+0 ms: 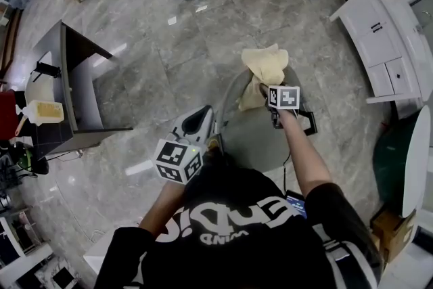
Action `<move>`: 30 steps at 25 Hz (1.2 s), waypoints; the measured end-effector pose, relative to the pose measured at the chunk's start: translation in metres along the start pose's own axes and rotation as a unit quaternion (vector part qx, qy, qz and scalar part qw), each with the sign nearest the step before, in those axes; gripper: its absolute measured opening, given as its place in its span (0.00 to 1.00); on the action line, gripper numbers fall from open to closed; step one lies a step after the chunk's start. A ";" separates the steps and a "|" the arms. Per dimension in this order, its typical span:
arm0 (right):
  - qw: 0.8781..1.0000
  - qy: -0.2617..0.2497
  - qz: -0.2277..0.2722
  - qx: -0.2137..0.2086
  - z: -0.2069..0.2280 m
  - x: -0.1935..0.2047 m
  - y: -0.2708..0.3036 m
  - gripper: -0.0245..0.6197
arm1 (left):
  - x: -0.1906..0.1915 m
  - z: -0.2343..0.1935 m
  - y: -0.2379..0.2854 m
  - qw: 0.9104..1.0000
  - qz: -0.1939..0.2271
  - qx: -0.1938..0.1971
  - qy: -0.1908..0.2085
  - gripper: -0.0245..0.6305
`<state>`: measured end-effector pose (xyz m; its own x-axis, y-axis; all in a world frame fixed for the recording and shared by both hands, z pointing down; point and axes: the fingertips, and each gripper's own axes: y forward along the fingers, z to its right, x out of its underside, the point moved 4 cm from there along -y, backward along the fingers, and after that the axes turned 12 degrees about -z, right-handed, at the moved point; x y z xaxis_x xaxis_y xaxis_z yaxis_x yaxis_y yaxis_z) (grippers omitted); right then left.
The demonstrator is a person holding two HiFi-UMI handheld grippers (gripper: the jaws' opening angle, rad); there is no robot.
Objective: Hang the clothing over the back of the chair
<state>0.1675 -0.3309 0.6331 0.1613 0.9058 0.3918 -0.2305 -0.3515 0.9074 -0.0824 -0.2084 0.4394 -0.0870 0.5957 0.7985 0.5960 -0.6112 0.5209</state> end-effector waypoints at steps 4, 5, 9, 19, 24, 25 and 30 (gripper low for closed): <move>1.000 0.000 0.006 -0.001 -0.004 0.011 -0.008 0.44 | 0.003 0.004 -0.006 1.000 0.002 0.001 0.001 0.06; 1.000 0.001 0.008 -0.001 -0.005 0.015 -0.010 0.44 | 0.005 0.006 -0.007 1.000 0.003 0.001 0.001 0.06; 1.000 0.004 0.018 -0.002 -0.009 0.030 -0.021 0.44 | 0.008 0.012 -0.013 1.000 0.006 0.003 0.006 0.06; 0.996 -0.012 0.081 -0.034 -0.036 0.054 -0.078 0.44 | 0.019 0.040 -0.022 1.000 0.011 0.019 0.020 0.06; 0.988 -0.022 0.138 -0.063 -0.058 0.068 -0.125 0.25 | 0.026 0.050 -0.022 0.999 0.012 0.029 0.018 0.06; 0.986 -0.023 0.150 -0.068 -0.062 0.071 -0.135 0.21 | 0.026 0.053 -0.021 0.999 0.012 0.032 0.019 0.06; 0.973 -0.021 0.214 -0.081 -0.075 0.088 -0.187 0.08 | 0.025 0.066 -0.018 0.999 0.016 0.042 0.027 0.06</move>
<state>0.1526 -0.1678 0.4863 0.0551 0.6734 0.7372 -0.4332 -0.6491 0.6253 -0.0428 -0.1478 0.4303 -0.1091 0.5466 0.8302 0.6643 -0.5812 0.4700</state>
